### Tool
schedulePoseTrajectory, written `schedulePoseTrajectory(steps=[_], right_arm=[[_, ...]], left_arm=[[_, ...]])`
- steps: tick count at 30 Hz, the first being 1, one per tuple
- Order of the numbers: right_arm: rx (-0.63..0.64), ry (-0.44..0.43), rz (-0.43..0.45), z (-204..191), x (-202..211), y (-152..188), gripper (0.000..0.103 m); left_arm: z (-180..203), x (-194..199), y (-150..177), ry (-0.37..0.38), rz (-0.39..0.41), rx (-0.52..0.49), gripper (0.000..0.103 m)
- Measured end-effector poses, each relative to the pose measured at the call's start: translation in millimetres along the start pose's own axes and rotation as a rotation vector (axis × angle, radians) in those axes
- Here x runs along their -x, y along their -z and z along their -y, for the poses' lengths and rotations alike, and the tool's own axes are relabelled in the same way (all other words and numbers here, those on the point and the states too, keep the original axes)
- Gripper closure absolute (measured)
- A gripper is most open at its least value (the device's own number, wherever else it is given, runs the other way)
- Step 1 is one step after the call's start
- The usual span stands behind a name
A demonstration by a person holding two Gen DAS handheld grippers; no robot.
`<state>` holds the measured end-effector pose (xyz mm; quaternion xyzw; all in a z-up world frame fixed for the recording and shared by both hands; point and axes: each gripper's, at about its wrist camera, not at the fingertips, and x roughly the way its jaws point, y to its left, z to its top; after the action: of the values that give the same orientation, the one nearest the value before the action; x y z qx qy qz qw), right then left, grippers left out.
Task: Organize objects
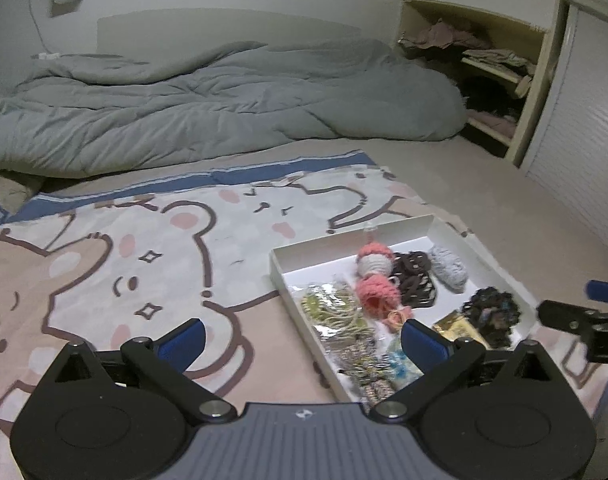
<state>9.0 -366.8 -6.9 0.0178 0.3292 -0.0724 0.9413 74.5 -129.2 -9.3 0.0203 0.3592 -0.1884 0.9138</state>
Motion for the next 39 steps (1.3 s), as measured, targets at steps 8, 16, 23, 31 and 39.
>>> schedulePoseTrajectory(steps=[8, 16, 23, 31, 39], right_arm=[[-0.016, 0.03, -0.009, 2.1, 1.0, 1.2, 0.002], [-0.008, 0.044, -0.028, 0.7, 0.2, 3.1, 0.002], [0.0, 0.049, -0.033, -0.7, 0.3, 3.0, 0.002], [0.005, 0.051, -0.042, -3.0, -0.5, 3.0, 0.002], [0.002, 0.053, -0.044, -3.2, -0.5, 3.8, 0.001]], left_arm=[[0.0, -1.2, 2.4, -0.042, 0.002, -0.028, 0.0], [2.2, -1.4, 3.5, -0.044, -0.006, -0.022, 0.0], [2.9, -0.3, 5.3, -0.045, -0.012, -0.017, 0.0], [4.8, 0.8, 5.9, -0.046, -0.017, -0.018, 0.0], [3.9, 0.6, 5.6, -0.042, -0.021, -0.012, 0.0]])
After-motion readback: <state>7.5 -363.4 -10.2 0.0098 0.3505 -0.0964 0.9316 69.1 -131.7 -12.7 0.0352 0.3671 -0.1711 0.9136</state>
